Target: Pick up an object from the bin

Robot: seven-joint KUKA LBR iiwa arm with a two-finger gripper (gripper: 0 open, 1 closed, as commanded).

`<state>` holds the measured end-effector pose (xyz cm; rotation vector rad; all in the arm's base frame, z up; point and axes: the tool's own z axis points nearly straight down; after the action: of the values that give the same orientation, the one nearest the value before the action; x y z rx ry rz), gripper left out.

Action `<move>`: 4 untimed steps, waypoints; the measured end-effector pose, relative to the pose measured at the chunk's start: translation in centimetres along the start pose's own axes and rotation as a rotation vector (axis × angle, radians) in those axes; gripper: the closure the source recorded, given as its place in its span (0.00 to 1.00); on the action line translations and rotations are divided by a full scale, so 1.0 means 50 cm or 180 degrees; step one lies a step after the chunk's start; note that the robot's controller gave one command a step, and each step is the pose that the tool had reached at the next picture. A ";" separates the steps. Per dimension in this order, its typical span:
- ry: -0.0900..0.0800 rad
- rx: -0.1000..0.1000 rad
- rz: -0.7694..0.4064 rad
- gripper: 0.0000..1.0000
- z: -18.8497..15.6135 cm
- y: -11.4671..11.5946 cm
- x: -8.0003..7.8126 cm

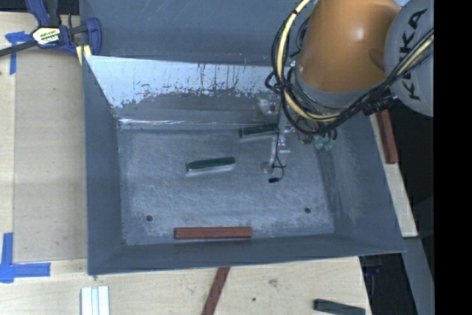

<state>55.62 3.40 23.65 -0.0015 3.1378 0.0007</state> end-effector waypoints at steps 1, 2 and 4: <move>-0.0018 -0.0002 0.0100 0.00 0.127 0.043 -0.033; 0.0014 0.0001 -0.0045 0.00 0.156 0.109 -0.081; -0.0007 0.0000 0.0239 0.00 0.312 0.114 -0.099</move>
Offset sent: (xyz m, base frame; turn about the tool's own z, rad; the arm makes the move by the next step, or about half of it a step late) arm 0.0410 0.0548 -0.0765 -0.0138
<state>60.64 9.10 8.06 0.1164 3.1334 0.0009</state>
